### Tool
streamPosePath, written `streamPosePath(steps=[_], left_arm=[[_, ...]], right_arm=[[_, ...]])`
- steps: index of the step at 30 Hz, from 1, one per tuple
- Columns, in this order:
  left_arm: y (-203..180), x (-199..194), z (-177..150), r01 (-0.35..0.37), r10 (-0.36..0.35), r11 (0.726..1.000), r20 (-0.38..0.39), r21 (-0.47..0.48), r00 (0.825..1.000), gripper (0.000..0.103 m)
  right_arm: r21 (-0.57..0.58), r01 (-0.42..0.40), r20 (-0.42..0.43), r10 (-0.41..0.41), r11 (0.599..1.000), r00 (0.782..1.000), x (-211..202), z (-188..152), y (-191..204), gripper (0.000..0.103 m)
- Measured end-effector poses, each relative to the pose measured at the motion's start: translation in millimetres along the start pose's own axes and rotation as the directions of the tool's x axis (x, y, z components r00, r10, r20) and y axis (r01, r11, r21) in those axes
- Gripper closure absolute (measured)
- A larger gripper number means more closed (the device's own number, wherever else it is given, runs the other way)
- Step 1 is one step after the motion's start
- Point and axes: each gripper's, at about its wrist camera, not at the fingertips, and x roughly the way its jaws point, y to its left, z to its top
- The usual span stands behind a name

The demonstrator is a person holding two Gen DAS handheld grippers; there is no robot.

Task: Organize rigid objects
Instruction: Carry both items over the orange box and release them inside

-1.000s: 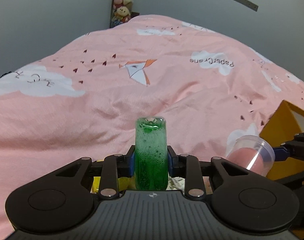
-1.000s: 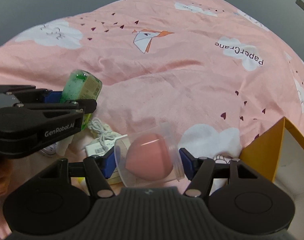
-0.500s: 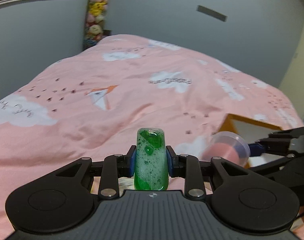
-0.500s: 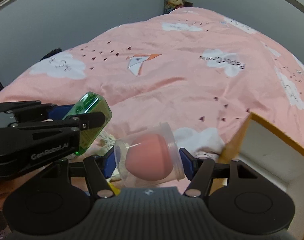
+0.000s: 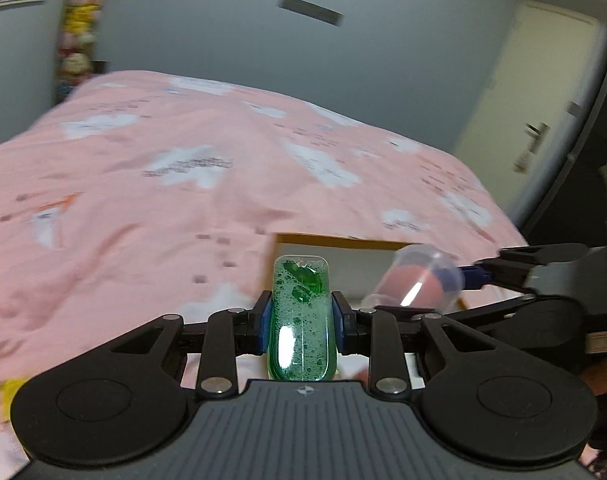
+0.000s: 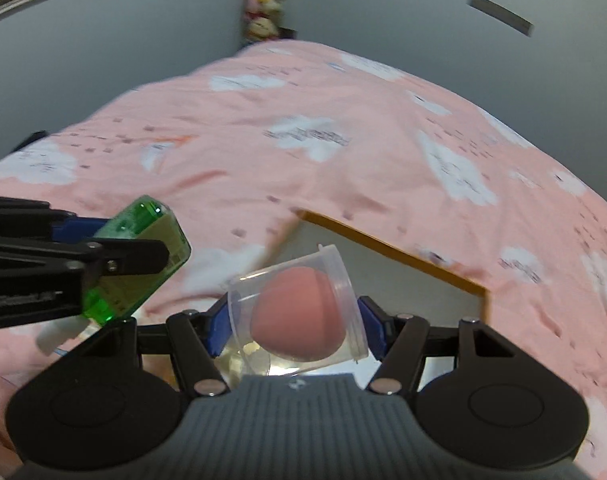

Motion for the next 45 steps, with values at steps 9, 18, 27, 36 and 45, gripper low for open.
streamPosePath(steps=[9, 18, 27, 36, 45], left_arm=[[-42.3, 85.4, 1.5, 0.082, -0.070, 0.995, -0.165, 0.063, 0.984, 0.070], [-48.8, 130.6, -6.3, 0.060, -0.029, 0.991, -0.251, 0.116, 0.967, 0.070], [-45.9, 145.9, -14.7, 0.034, 0.014, 0.986, -0.291, 0.160, 0.957, 0.070], [-46.3, 147.4, -14.7, 0.028, 0.023, 0.986, -0.295, 0.167, 0.955, 0.069], [-46.0, 125.7, -7.5, -0.015, 0.053, 0.984, -0.213, 0.179, 0.976, 0.065]], right_arm=[[-0.004, 0.100, -0.110, -0.100, 0.995, 0.989, 38.4, -30.3, -48.1, 0.039], [-0.045, 0.115, -0.149, -0.120, 0.992, 0.981, 68.5, -37.7, -58.8, 0.039], [-0.042, 0.091, -0.193, -0.098, 0.995, 0.976, 89.7, -44.7, -66.1, 0.039], [-0.081, 0.102, -0.192, -0.116, 0.992, 0.975, 93.0, -44.9, -62.2, 0.039], [-0.073, 0.105, -0.187, -0.117, 0.992, 0.975, 89.1, -44.0, -60.2, 0.039]])
